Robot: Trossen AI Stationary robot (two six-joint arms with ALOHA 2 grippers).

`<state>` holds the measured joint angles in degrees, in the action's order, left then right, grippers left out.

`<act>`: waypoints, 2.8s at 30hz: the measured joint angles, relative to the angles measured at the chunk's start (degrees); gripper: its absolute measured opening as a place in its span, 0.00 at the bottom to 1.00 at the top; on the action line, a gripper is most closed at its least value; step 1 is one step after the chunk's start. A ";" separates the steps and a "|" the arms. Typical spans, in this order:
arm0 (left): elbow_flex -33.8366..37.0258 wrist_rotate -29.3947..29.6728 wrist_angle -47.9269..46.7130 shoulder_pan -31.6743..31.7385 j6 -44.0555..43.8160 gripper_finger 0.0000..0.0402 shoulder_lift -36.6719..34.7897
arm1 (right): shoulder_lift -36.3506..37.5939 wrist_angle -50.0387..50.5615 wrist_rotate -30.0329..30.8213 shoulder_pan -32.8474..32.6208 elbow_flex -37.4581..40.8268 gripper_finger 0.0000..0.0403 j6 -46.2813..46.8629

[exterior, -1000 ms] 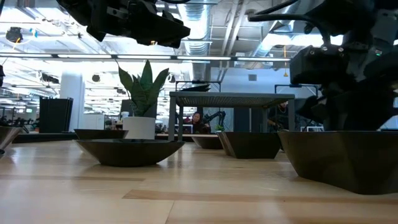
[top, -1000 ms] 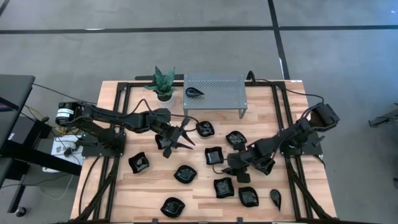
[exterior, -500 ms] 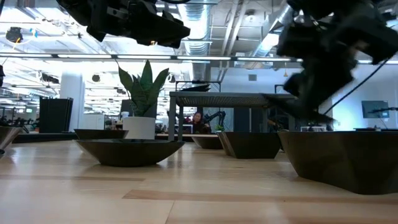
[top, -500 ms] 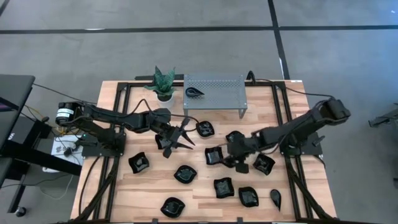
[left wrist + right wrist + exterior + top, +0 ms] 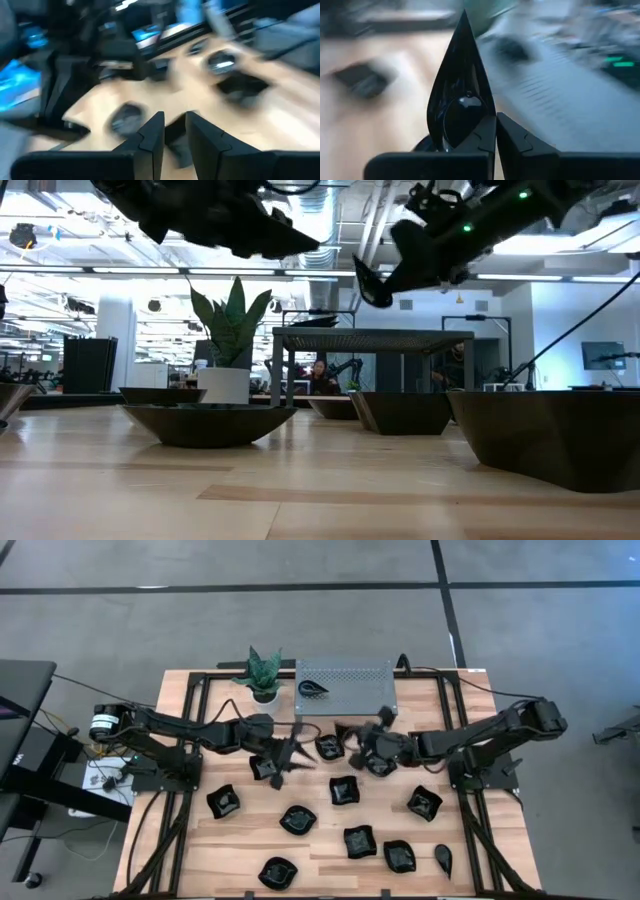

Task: Pick & Place Mini shaped plates
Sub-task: Stack the top drop-shaped plate on top of the drop-shaped plate on the shelf

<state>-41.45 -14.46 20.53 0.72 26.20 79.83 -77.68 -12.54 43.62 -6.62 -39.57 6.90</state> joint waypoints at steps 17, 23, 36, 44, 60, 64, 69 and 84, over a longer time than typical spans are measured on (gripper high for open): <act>0.00 30.97 20.97 0.07 -14.75 0.20 0.46 | -0.36 -22.53 7.54 4.03 -0.09 0.01 1.62; 0.00 33.57 29.66 0.77 -19.40 0.20 5.93 | -0.36 -22.69 7.43 4.19 -0.09 0.00 1.64; -1.14 34.20 39.55 1.22 -19.67 0.20 10.91 | -0.36 -23.43 7.25 5.79 -0.09 0.01 -0.67; -1.84 33.74 39.55 2.57 -19.65 0.20 10.91 | -0.38 -23.96 -4.17 7.22 -0.09 0.00 -3.85; -2.24 32.01 39.64 2.68 -18.73 0.20 11.61 | -0.40 -26.35 -6.31 7.99 -0.09 0.00 -8.81; -3.98 34.47 39.66 2.59 -15.46 0.20 13.33 | -0.40 -27.75 -5.12 8.03 -0.09 0.00 -12.81; -6.99 38.60 40.08 2.41 -9.70 0.20 13.07 | -0.42 -27.12 4.23 7.21 -0.11 0.00 -18.54; -9.73 40.87 39.37 3.08 -8.64 0.20 18.70 | -0.42 -29.74 -0.16 8.65 -0.12 0.00 -19.05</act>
<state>-51.18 26.41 59.90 3.79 17.55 98.53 -78.11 -42.28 43.46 2.02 -39.69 -12.15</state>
